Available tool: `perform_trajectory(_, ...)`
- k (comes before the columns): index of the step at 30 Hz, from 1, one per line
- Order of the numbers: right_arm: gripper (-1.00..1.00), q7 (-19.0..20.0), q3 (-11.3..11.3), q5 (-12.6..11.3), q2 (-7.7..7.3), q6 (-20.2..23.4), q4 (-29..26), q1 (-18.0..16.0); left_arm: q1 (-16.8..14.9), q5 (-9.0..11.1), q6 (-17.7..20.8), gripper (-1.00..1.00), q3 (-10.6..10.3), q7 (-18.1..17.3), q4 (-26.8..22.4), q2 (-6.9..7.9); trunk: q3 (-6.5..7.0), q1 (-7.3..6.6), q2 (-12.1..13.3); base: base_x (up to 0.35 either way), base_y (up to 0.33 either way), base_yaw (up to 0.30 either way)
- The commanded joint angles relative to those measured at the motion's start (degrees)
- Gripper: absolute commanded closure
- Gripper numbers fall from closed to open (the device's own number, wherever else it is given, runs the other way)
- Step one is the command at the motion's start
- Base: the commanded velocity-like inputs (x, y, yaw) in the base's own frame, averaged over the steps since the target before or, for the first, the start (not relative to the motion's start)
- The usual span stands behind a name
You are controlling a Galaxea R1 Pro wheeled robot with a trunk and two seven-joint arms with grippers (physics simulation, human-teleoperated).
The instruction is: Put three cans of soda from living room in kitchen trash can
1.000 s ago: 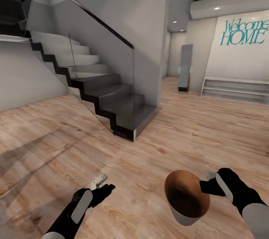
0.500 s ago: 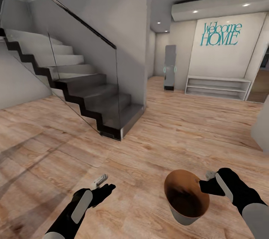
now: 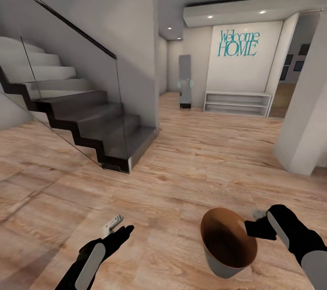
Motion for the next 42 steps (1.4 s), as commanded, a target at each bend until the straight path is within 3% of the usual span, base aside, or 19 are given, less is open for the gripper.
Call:
perform_trajectory(1,1.00,0.28,-0.05,-2.13,-0.07,0.25,-0.05,0.03,0.07,0.00,-0.04,-1.00,0.02,0.07,0.03,-0.04,0.01,0.00,0.00,0.000,0.000,-0.295)
perform_trajectory(5,1.00,0.35,-0.01,-2.12,-0.88,0.24,-1.51,1.59,0.15,0.03,-0.08,-1.00,0.02,0.35,0.27,-0.15,0.01,0.00,0.00,0.000,0.000,-0.295)
perform_trajectory(8,1.00,0.40,0.00,-2.16,-2.38,0.38,-6.20,4.90,0.17,0.13,-0.21,-1.00,0.04,0.30,0.23,-0.02,0.01,0.00,0.00,0.000,0.000,-0.295)
perform_trajectory(13,1.00,0.39,0.00,-2.24,-3.20,0.48,-10.60,7.70,0.18,0.08,-0.37,-1.00,-0.02,0.36,0.03,0.02,0.01,0.00,0.00,0.000,0.000,-0.295)
perform_trajectory(20,1.00,0.37,-0.16,-2.31,-3.31,0.55,-11.31,8.20,0.18,-0.31,-0.37,-1.00,-0.11,0.39,-0.01,-0.05,0.01,0.00,0.00,-0.054,-0.080,-0.295)
perform_trajectory(42,1.00,0.46,-0.53,-2.43,-3.43,0.58,-11.36,8.23,0.18,-0.52,-0.25,-1.00,-0.44,0.46,0.22,-0.20,0.01,0.00,0.00,-0.162,-0.245,-0.295)
